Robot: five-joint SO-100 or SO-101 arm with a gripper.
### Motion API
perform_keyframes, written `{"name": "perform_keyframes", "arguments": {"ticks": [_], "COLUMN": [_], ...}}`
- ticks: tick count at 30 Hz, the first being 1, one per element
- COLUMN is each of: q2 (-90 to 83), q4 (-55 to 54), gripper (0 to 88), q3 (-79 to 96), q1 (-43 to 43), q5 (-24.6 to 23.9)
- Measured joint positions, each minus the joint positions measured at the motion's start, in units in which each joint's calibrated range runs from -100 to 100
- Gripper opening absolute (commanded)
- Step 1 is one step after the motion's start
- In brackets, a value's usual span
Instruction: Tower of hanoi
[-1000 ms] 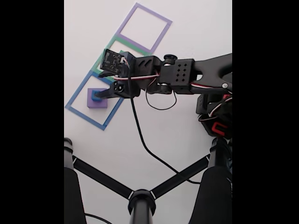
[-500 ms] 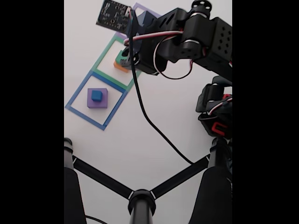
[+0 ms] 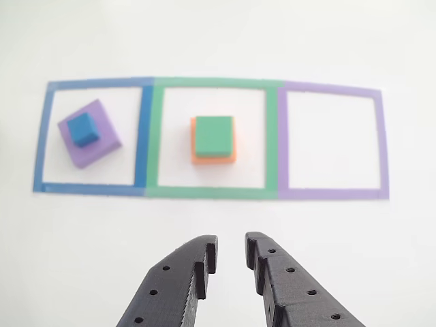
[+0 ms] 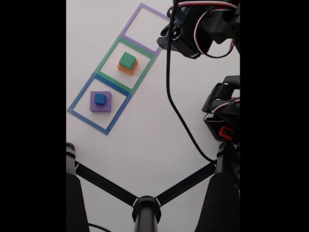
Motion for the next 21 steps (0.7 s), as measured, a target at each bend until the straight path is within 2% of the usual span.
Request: {"name": "perform_keyframes", "arguments": {"ticks": [9, 17, 21], "q2": [-7.1, -12.9, -13.7], "q4": [-3.8, -21.0, -32.6], "gripper": [18.2, 20.3, 25.2], "q3": [13.1, 33.8, 44.4], "q1": [5.6, 7.0, 7.0], "q5": [0.0, 0.0, 0.0]}}
